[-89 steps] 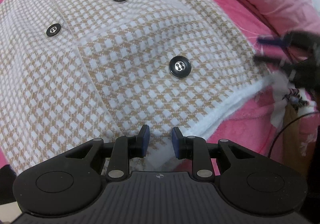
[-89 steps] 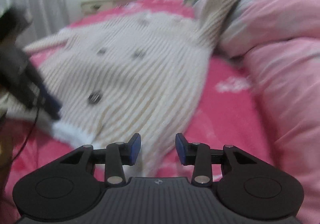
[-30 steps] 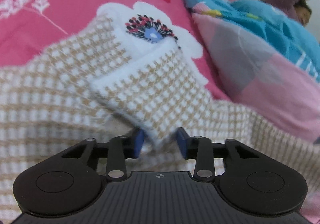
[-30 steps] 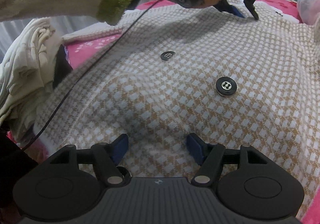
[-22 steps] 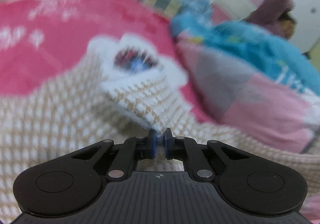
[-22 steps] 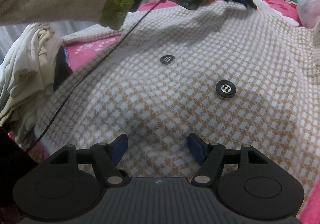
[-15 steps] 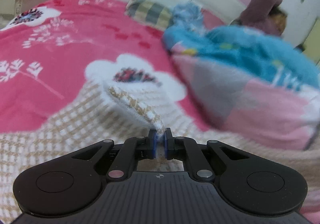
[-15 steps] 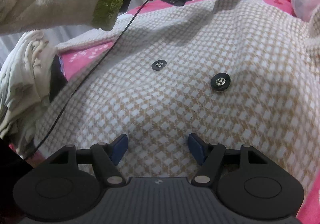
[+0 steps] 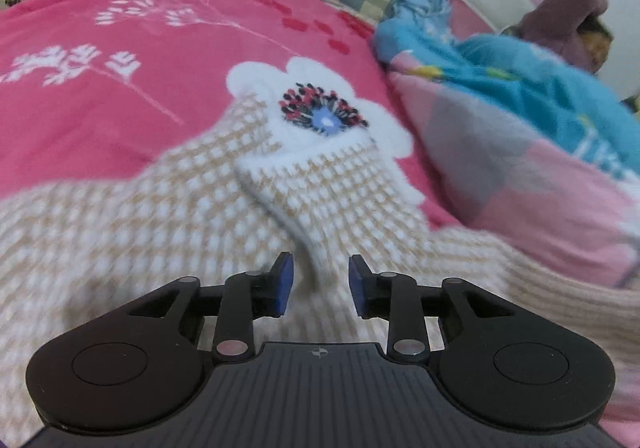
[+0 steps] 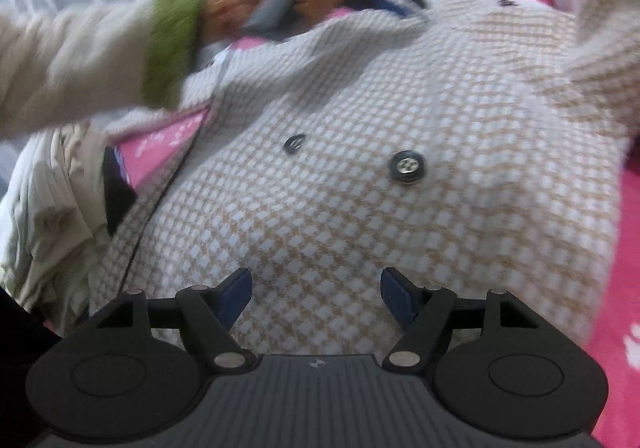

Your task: Fold clothes

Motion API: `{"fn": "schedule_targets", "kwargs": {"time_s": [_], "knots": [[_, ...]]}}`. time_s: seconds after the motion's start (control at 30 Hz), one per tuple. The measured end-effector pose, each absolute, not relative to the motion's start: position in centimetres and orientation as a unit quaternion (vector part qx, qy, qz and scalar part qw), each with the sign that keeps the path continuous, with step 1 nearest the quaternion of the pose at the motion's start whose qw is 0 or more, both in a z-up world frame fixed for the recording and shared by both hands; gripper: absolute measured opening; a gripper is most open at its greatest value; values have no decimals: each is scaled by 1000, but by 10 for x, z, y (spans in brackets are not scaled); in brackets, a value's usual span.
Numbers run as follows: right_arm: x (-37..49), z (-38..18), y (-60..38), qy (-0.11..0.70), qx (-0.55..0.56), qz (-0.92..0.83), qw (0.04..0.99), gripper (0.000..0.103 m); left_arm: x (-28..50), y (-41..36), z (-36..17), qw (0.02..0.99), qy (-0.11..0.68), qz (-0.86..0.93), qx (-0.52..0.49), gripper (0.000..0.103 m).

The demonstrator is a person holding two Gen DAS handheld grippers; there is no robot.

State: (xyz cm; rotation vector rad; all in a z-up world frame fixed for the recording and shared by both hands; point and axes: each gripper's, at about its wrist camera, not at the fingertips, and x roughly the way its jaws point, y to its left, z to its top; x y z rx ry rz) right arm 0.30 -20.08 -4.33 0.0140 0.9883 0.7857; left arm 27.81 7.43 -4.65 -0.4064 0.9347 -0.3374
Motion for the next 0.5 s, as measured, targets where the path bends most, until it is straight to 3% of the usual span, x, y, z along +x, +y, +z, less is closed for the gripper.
{"fn": "schedule_targets", "kwargs": {"time_s": [0.33, 0.5], "knots": [[-41, -20, -213, 432, -26, 365, 824, 73, 133, 79, -49, 760, 585, -238, -155, 31], [-57, -21, -222, 454, -31, 320, 831, 66, 65, 67, -49, 734, 612, -270, -113, 31]]}}
